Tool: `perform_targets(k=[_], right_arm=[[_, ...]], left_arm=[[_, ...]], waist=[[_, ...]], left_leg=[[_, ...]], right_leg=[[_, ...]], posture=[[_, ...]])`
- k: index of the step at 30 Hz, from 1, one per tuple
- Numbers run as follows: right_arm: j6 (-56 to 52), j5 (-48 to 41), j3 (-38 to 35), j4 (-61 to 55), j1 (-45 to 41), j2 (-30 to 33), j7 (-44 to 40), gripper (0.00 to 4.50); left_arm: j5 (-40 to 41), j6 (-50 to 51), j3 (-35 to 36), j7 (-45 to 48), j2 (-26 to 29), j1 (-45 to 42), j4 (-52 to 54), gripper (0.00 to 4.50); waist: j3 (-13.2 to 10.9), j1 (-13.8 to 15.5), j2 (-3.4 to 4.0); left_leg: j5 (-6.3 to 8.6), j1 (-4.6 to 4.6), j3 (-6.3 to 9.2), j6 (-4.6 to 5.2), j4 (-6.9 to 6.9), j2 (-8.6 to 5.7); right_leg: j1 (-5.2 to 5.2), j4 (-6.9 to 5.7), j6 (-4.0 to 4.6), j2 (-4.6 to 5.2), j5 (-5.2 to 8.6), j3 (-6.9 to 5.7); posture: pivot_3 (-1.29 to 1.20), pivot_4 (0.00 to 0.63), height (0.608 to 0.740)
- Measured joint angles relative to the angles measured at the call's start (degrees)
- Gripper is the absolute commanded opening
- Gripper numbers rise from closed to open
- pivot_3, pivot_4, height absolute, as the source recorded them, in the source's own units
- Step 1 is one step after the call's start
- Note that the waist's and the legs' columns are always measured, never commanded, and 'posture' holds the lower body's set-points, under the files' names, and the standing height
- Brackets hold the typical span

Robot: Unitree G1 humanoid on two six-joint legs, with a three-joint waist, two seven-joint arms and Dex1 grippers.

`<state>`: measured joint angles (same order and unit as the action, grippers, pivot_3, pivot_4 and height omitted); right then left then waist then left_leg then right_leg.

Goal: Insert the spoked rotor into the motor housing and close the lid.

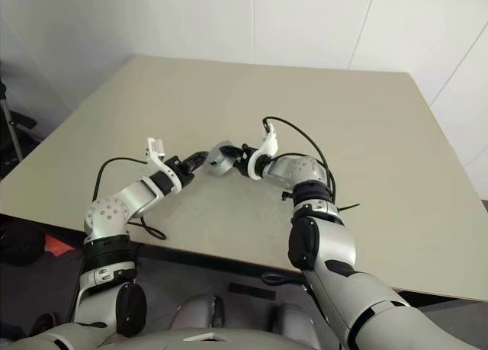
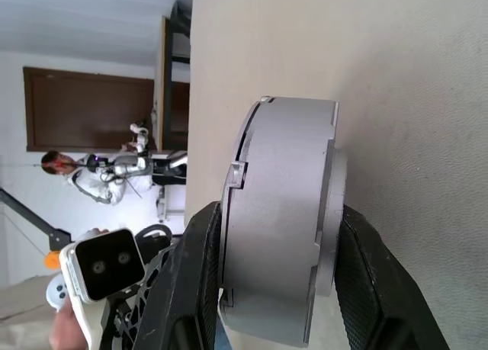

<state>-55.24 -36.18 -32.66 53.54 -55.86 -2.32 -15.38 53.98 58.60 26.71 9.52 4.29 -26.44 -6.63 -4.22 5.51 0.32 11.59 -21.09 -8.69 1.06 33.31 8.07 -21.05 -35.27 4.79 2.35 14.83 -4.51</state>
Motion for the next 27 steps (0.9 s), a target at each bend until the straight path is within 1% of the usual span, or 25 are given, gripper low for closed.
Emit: perform_targets(k=[4,8,15,18,21,27], right_arm=[[1.2,-2.5,-3.8,2.7,-0.9,0.1,2.1,1.96],[1.9,-4.5,-5.5,3.3,-1.9,0.3,2.9,1.96],[2.5,-7.0,-7.7,4.4,-2.8,0.4,4.5,1.96],[3.3,-9.1,-10.0,5.2,-3.3,0.3,5.6,1.96],[4.2,-11.9,-12.3,5.2,-4.9,0.1,6.3,1.96],[5.5,-15.1,-14.1,5.2,-5.9,-0.2,8.2,1.96]], left_arm=[[0.2,0.0,-0.3,0.0,0.0,0.6,0.1,0.00],[0.7,0.0,-0.5,0.1,0.0,0.8,0.3,0.00],[1.4,-0.1,-0.7,0.1,0.0,1.1,0.5,0.00],[2.9,-0.9,0.8,-0.2,-0.5,1.2,0.5,0.00],[6.1,-2.0,3.9,-1.4,-1.4,1.2,0.2,0.00],[11.5,-2.6,8.4,-3.7,-0.8,2.4,0.0,0.00]], waist=[[0.0,0.1,0.00],[0.0,0.1,-0.01],[0.0,0.1,-0.01],[0.0,0.1,-0.01],[0.0,0.0,-0.01],[0.0,0.1,-0.01]], left_leg=[[0.00,-0.10,0.00,-0.01,0.02,0.00],[-0.04,-0.31,0.00,0.10,0.05,0.00],[0.00,-0.37,0.00,0.17,0.07,0.00],[0.01,-0.56,0.00,0.19,0.21,0.00],[0.11,-0.86,0.00,0.33,0.67,0.14],[0.19,-0.97,-0.04,0.43,0.96,0.18]], right_leg=[[-0.08,-0.02,0.00,0.00,0.00,0.00],[-0.25,-0.07,-0.01,0.00,-0.01,-0.03],[-0.32,-0.17,-0.01,0.02,-0.01,-0.06],[-0.52,-0.28,-0.01,0.04,-0.01,-0.08],[-0.76,-0.51,-0.01,0.02,-0.01,-0.11],[-0.74,-0.52,-0.03,0.03,-0.02,-0.13]], posture=[[0.00,0.000,0.740],[0.00,0.000,0.740],[0.00,0.000,0.740],[0.00,0.000,0.740],[0.00,0.000,0.740],[0.00,0.000,0.740]])
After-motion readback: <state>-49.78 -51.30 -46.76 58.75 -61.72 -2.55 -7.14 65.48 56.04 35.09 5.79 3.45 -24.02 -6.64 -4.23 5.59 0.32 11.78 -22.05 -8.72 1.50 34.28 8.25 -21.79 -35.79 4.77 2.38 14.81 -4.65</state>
